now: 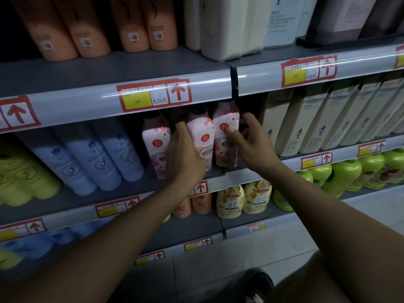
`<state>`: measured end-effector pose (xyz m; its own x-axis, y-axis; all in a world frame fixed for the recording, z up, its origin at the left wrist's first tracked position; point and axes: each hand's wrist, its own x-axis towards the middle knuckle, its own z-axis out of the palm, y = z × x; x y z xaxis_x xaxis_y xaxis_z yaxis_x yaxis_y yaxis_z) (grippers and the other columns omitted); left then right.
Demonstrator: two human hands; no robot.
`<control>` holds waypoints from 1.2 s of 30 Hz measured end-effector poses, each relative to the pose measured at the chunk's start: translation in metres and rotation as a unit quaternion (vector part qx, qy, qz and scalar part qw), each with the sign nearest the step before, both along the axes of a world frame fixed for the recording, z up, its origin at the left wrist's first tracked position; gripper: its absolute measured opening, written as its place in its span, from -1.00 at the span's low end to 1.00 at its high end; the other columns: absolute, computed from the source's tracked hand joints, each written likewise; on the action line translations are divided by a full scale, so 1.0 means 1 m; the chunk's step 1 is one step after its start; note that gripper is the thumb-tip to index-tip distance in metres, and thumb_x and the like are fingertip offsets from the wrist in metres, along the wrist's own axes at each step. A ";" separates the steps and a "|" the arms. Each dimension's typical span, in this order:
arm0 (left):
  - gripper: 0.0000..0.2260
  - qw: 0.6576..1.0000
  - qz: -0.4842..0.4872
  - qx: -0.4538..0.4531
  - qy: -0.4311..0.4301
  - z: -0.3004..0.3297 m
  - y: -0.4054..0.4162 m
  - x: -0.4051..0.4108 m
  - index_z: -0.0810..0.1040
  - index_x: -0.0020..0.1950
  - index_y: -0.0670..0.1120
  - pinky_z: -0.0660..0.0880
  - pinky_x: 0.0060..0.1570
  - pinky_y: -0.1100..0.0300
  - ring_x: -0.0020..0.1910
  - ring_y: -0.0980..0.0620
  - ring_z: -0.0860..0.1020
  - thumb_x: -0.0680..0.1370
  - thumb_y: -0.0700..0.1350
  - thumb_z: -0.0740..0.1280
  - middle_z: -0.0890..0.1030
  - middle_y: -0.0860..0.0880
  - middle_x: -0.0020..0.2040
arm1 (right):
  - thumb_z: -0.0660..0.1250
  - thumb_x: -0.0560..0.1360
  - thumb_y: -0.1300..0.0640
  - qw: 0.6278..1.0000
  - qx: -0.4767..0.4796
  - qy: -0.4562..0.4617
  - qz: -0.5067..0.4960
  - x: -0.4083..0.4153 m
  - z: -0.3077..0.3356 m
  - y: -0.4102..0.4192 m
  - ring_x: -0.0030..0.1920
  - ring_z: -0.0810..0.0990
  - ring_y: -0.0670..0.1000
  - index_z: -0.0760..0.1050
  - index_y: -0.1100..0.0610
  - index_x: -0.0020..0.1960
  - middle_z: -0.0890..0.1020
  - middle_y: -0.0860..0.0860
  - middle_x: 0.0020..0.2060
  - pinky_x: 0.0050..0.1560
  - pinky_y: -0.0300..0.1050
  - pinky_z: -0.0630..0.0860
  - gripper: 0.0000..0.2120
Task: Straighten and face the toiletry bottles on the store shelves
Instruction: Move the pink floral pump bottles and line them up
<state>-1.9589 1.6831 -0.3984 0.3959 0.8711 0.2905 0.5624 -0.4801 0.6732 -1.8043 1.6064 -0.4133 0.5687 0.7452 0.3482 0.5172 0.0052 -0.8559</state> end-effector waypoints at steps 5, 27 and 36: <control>-0.57 1.000 0.013 0.014 -0.015 -0.003 -0.007 -0.005 0.32 0.31 -0.09 0.50 -0.18 0.15 0.26 -0.21 0.61 0.56 -0.28 0.45 0.60 -0.16 0.27 | 0.36 0.64 -0.05 0.999 -0.023 -0.037 0.002 -0.002 -0.006 0.008 -0.21 0.61 -0.25 0.44 0.12 0.23 0.66 -0.07 -0.03 -0.28 -0.34 0.50 -0.70; -0.67 0.992 -0.016 0.120 -0.023 -0.012 -0.015 -0.060 0.48 0.28 -0.04 0.53 -0.18 0.12 -0.11 -0.05 0.65 0.54 -0.23 0.40 0.66 -0.02 -0.01 | 0.55 0.43 -0.13 0.995 -0.081 -0.052 -0.003 -0.007 -0.013 0.003 0.15 0.67 -0.08 0.35 -0.04 0.36 0.65 -0.11 0.22 0.11 -0.03 0.66 -0.39; -0.90 0.992 -0.011 0.115 0.040 -0.006 -0.018 -0.105 0.58 -0.05 0.06 0.40 -0.38 0.26 -0.27 0.07 0.62 0.51 -0.13 0.40 0.69 0.12 -0.18 | 0.53 0.50 0.01 0.990 -0.116 -0.063 -0.047 -0.021 -0.014 -0.002 0.24 0.62 0.06 0.16 0.14 0.58 0.64 0.04 0.27 0.15 -0.01 0.57 -0.20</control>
